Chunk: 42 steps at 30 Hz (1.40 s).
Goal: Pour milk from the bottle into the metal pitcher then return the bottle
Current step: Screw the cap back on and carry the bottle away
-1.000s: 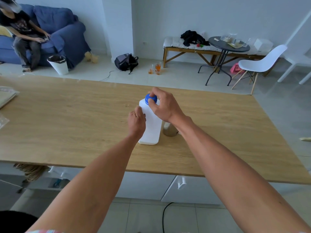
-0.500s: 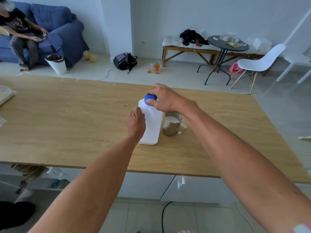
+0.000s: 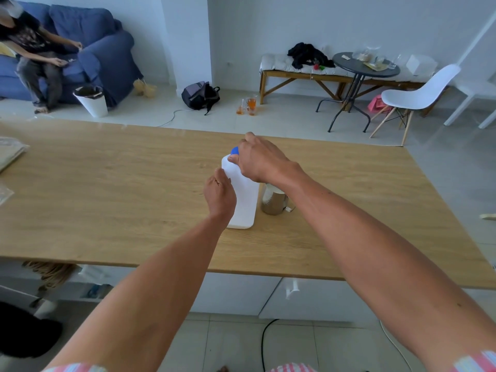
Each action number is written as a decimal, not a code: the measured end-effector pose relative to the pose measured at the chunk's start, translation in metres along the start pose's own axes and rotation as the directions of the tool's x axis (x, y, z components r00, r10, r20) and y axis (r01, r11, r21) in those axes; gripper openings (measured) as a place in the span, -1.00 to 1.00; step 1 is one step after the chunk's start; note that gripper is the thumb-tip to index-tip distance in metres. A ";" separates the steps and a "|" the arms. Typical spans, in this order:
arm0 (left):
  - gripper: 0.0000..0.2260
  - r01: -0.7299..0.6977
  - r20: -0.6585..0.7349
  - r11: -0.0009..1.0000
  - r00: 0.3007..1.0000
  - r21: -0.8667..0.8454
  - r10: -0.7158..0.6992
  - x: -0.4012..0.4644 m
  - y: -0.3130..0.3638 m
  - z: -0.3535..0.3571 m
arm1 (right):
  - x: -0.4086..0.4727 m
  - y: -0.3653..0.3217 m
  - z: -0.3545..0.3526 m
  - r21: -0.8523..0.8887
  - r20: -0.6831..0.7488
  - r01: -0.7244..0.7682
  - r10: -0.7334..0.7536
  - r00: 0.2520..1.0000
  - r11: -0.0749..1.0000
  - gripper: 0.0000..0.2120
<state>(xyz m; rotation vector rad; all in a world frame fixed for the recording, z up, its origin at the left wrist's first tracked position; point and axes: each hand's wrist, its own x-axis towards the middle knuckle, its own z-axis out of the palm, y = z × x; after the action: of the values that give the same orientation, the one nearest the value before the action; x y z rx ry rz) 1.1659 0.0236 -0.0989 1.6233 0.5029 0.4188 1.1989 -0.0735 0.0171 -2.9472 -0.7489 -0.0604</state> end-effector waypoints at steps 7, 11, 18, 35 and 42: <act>-0.66 0.001 0.037 1.000 0.999 0.009 -0.001 0.001 -0.001 -0.003 | -0.002 0.001 0.007 0.015 -0.046 -0.024 0.025 0.999 1.000 -0.56; -0.62 0.051 0.091 0.998 0.995 -0.042 -0.047 0.003 0.000 -0.004 | -0.014 0.012 0.029 0.111 -0.243 0.006 0.021 0.970 0.994 -0.56; -0.68 0.076 0.126 0.996 0.990 -0.051 -0.069 0.002 0.006 -0.010 | -0.065 0.020 0.109 0.680 -0.388 -0.074 0.443 0.808 0.729 -0.66; -0.71 -0.054 0.063 0.992 0.996 -0.114 0.061 -0.026 0.044 -0.027 | -0.068 -0.005 0.158 0.858 0.497 -0.378 0.370 0.785 -0.349 -0.62; -0.65 -0.055 0.023 0.995 0.998 -0.084 0.057 -0.039 0.050 -0.022 | -0.072 0.008 0.157 0.877 0.478 -0.422 0.336 0.811 -0.230 -0.56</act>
<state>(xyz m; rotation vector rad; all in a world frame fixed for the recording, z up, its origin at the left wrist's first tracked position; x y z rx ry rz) 1.1252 0.0157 -0.0456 1.5628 0.4160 0.4550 1.1416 -0.0982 -0.1446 -1.4085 0.2810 0.4615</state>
